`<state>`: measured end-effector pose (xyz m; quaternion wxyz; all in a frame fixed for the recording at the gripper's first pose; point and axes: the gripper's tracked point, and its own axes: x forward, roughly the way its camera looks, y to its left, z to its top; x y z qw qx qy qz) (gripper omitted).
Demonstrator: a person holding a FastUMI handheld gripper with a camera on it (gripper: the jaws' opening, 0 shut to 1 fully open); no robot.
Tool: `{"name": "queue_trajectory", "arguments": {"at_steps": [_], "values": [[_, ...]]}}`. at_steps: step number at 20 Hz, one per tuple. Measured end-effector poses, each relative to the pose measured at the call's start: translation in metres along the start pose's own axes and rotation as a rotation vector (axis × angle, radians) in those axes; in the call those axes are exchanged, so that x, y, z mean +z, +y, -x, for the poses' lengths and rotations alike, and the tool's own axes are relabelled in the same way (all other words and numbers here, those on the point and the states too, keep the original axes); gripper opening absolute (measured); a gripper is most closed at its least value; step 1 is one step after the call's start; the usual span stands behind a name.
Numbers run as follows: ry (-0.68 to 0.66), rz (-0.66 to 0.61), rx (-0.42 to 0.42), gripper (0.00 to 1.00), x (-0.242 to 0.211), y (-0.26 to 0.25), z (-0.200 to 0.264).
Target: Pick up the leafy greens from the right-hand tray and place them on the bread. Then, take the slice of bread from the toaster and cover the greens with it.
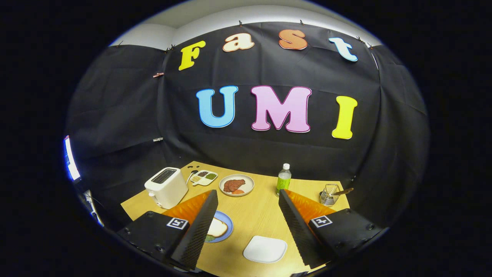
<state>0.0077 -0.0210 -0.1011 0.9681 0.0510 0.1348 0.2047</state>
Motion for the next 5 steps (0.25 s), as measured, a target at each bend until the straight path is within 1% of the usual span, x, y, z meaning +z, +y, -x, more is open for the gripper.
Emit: {"name": "queue_trajectory", "arguments": {"at_steps": [2,5], "values": [[-0.003,0.007,-0.003,0.99,-0.0001,-0.0039,-0.0001],[0.011,0.005,-0.031,0.99,-0.0046,-0.0072,0.0001]]}}
